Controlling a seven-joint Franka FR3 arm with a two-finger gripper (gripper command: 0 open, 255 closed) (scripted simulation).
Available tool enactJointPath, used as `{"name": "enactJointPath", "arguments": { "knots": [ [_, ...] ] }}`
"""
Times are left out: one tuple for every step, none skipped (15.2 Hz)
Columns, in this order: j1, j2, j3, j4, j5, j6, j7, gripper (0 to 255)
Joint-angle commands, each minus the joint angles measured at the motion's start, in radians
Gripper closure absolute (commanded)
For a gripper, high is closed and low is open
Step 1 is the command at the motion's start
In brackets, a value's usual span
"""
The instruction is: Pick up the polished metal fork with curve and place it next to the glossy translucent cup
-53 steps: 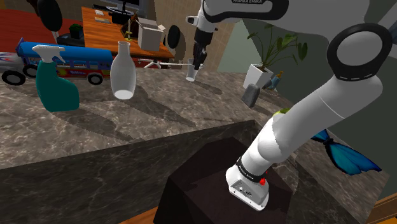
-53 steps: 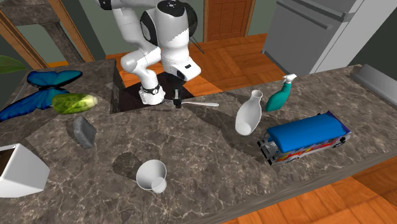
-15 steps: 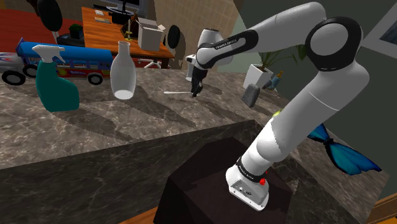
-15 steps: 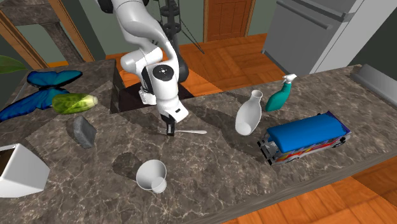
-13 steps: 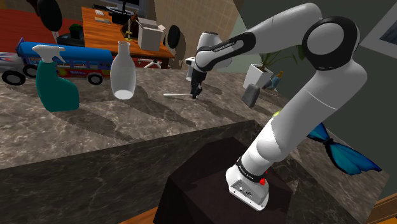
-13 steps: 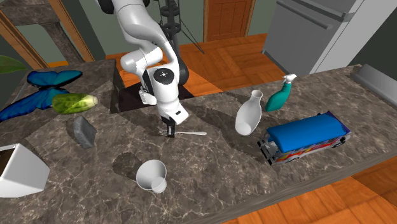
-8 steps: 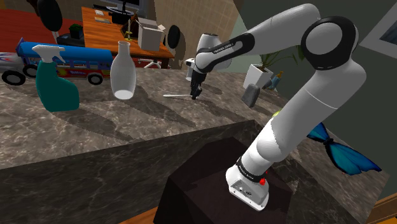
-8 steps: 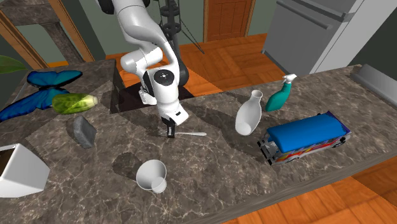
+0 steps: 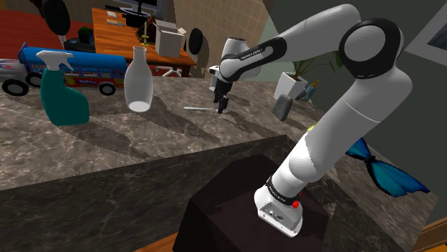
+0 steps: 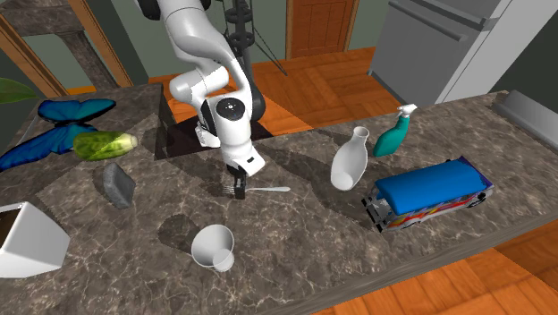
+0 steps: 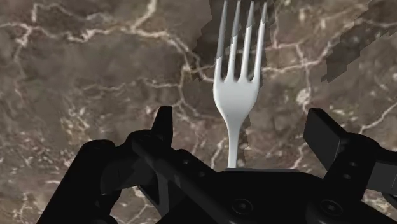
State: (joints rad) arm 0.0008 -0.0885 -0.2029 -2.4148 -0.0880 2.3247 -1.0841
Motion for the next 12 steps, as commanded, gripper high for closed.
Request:
{"name": "enactJointPath", "arguments": {
  "knots": [
    [0.0,0.0,0.0,0.0,0.0,0.0,0.0,0],
    [0.001,-0.022,0.002,0.014,-0.003,-0.036,0.003,0],
    [0.001,-0.043,0.004,0.029,-0.005,-0.071,0.005,0],
    [0.002,-0.062,0.006,0.046,-0.007,-0.107,0.007,0],
    [0.003,-0.076,0.008,0.06,-0.008,-0.135,0.008,0],
    [0.003,-0.076,0.008,0.06,-0.008,-0.135,0.008,0],
    [0.003,-0.076,0.008,0.06,-0.008,-0.135,0.008,0],
    [0.003,-0.076,0.008,0.059,-0.008,-0.135,0.008,0],
    [0.003,-0.076,0.008,0.06,-0.008,-0.135,0.008,0],
    [0.003,-0.076,0.008,0.06,-0.008,-0.135,0.008,0],
    [0.003,-0.076,0.008,0.06,-0.008,-0.135,0.008,0],
    [0.003,-0.076,0.008,0.06,-0.008,-0.135,0.008,0]
  ]
}}
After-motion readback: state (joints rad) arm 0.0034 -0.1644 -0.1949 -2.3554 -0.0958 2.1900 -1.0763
